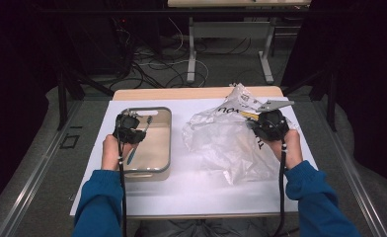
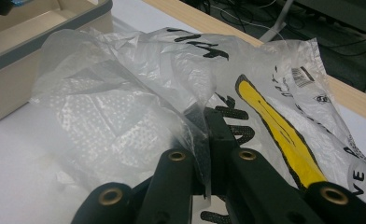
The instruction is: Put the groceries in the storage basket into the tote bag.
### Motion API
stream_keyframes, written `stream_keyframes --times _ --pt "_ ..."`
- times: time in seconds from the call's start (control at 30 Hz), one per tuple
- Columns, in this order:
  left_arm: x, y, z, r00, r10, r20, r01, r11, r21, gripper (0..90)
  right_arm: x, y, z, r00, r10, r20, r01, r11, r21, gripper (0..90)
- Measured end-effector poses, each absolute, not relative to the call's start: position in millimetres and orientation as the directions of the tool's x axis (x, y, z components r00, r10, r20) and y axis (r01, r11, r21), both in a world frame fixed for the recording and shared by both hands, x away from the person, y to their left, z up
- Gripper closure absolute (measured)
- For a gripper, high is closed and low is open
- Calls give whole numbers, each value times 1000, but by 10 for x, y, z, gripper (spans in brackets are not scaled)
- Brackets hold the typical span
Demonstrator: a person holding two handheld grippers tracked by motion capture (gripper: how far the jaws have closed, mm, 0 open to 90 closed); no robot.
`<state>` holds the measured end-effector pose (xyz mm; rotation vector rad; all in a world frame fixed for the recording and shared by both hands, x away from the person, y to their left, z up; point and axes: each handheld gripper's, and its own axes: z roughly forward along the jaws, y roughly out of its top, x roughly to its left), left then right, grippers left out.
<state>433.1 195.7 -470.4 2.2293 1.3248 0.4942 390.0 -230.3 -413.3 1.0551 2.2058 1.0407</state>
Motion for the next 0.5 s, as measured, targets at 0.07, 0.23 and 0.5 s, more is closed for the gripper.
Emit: stream_keyframes --times 0.07,0.23,0.5 --pt "4316 1952 -4680 471 880 60 697 -412 587 793 3900 -2303 -4133 -588 803 -94 438 414 798 900" --pt "4256 1921 -4613 485 871 76 677 -429 598 793 3896 -2303 -4130 -590 802 -92 438 413 799 900" --pt "4165 1841 -4497 508 857 93 640 -447 624 792 3896 -2307 -4130 -590 802 -93 435 413 800 900"
